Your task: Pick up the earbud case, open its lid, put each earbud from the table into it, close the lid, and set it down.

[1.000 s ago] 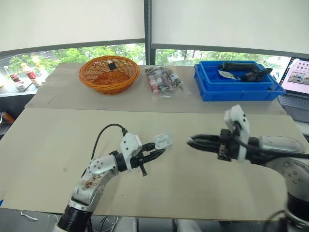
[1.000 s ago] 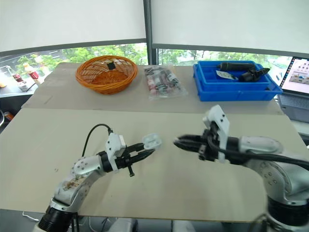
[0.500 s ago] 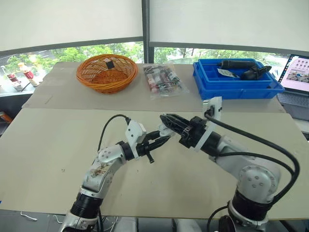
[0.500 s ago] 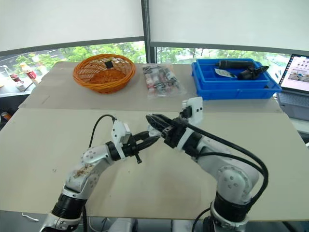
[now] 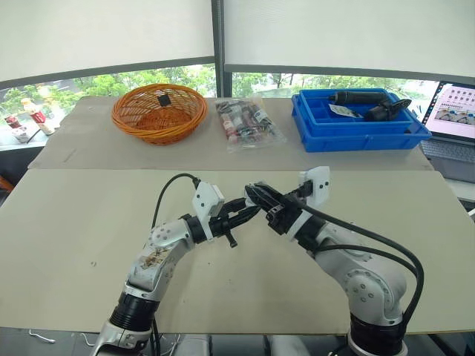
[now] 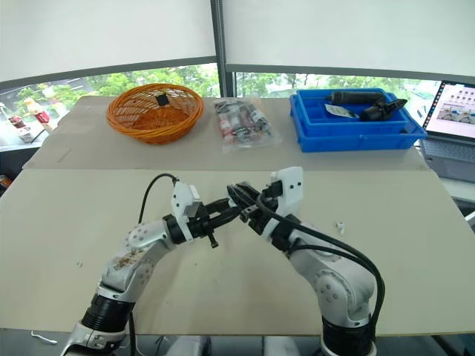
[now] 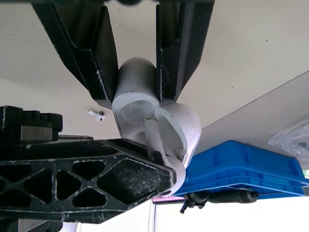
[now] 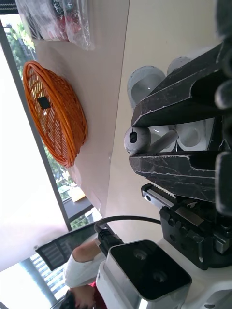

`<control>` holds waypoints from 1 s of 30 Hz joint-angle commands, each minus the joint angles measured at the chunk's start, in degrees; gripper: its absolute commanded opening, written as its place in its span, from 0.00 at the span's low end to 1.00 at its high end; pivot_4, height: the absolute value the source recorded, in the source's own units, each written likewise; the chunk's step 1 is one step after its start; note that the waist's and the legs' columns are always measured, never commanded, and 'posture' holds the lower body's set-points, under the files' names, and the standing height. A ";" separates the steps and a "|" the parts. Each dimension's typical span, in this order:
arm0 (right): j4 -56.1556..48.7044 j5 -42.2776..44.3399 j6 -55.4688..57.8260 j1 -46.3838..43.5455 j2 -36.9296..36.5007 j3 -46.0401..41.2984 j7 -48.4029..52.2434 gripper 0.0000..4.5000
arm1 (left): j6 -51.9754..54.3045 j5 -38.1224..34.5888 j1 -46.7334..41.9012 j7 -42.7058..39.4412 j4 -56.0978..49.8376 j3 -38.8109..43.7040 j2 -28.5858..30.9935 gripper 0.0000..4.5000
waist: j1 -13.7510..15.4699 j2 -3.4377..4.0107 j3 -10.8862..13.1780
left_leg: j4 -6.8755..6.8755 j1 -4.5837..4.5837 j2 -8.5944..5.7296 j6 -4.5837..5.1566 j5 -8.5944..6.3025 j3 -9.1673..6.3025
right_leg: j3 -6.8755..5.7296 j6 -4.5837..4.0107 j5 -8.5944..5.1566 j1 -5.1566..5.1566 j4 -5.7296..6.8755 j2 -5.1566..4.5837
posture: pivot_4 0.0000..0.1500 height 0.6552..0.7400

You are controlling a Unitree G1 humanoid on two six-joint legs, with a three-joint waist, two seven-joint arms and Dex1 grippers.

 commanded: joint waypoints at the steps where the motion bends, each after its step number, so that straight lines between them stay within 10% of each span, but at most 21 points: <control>1: -0.29 -1.33 -3.12 0.86 -0.66 1.23 0.79 0.08 | -0.24 -1.08 -1.09 -0.32 -1.21 0.64 -0.30 0.13 | -0.03 0.00 0.00 | 0.00 0.00 0.00 0.00 0.00 0.00 | 0.00 0.00 0.00 0.00 0.00 0.00 | 1.00 0.66; 30: 0.70 -12.85 -12.49 5.25 -4.69 11.88 3.48 0.08 | 3.28 -2.28 -2.01 1.11 -2.11 1.72 -1.37 0.13 | -0.01 0.00 0.00 | 0.00 0.00 0.00 0.00 0.00 0.00 | 0.00 0.00 0.00 0.01 -0.04 0.00 | 1.00 0.66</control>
